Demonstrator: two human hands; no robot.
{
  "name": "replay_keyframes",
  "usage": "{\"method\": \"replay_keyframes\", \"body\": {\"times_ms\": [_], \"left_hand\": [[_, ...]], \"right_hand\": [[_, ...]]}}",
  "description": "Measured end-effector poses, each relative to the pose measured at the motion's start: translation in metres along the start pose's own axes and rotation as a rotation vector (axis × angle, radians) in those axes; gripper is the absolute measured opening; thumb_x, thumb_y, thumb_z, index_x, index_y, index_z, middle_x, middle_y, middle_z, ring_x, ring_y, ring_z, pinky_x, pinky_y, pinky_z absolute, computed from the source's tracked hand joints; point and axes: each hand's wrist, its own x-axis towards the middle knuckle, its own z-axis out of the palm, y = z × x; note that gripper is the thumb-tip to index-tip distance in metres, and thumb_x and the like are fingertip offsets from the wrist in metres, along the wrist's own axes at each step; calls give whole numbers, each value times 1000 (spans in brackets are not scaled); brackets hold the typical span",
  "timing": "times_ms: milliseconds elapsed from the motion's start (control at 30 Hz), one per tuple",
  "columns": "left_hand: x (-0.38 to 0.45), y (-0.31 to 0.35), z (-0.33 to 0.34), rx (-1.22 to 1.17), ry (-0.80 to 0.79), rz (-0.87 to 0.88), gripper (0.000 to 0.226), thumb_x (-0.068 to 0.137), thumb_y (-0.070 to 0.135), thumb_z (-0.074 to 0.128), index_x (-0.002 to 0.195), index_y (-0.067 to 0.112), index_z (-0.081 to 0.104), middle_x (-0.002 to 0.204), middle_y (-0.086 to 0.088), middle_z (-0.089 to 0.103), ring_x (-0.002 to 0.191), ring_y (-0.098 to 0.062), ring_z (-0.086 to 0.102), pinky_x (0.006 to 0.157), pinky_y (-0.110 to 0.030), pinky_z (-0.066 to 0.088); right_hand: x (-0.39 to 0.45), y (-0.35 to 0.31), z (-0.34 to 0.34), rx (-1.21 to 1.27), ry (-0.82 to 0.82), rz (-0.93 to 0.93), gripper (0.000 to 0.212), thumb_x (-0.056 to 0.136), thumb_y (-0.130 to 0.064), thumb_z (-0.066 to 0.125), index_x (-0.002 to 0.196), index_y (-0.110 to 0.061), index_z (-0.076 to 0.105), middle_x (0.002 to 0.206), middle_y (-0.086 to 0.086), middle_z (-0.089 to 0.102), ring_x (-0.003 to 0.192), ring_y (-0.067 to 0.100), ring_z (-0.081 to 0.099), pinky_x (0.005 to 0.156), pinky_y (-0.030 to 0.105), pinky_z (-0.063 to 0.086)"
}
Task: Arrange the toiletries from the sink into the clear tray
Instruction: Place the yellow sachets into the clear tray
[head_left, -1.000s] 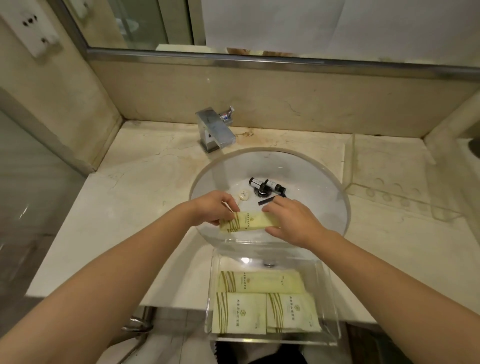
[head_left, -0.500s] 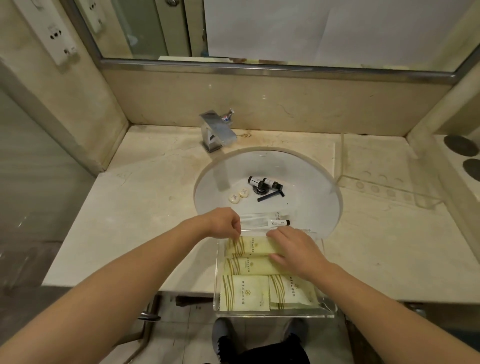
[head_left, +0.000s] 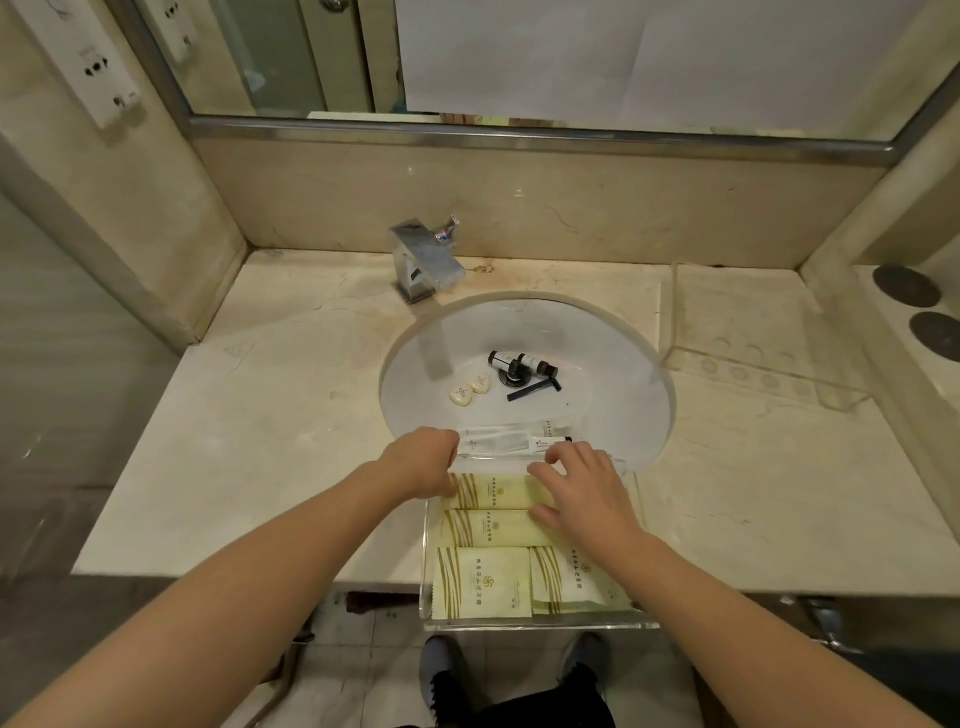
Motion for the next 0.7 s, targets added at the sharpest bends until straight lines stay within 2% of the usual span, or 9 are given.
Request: {"method": "replay_keyframes", "body": {"times_ms": [133,200,300,500,700], "left_hand": [[2,0,1,-23,10,-3,39,73,24,73,66,23,35,71,4,44,74,-20,47,60,-30,37],[3,-1,2,-28,17,-7,40,74,25,73,65,23,35,70,5,43,73,-20,47,61,-30,38],[5,-1,3,-37,29,-22,40,74,26,76,66,21,37,71,4,44,74,-21,47,62,-30,38],[6,-3,7,-81,36,-70,42,70,26,81,84,16,43,83,-1,49,75,-21,48,63,-31,40],[11,-8,6,-148,10,-66,50,64,29,84,69,23,34,73,3,45,67,-17,42,52,-27,33]], "right_hand": [[-14,9,3,-17,23,75,23,76,-34,71,93,-20,66,89,-1,59,81,20,55,71,34,48],[-18,9,5,-1,23,116,18,79,-32,66,92,-20,65,89,0,58,79,19,54,64,32,47],[-19,5,7,36,21,131,13,80,-28,66,90,-20,65,88,0,57,76,19,53,54,28,44],[-19,7,11,66,-1,86,10,83,-24,64,92,-19,65,90,1,55,77,19,51,54,27,41],[-18,6,13,82,-29,98,10,84,-23,62,93,-18,64,93,1,55,81,19,52,52,26,42]]}}
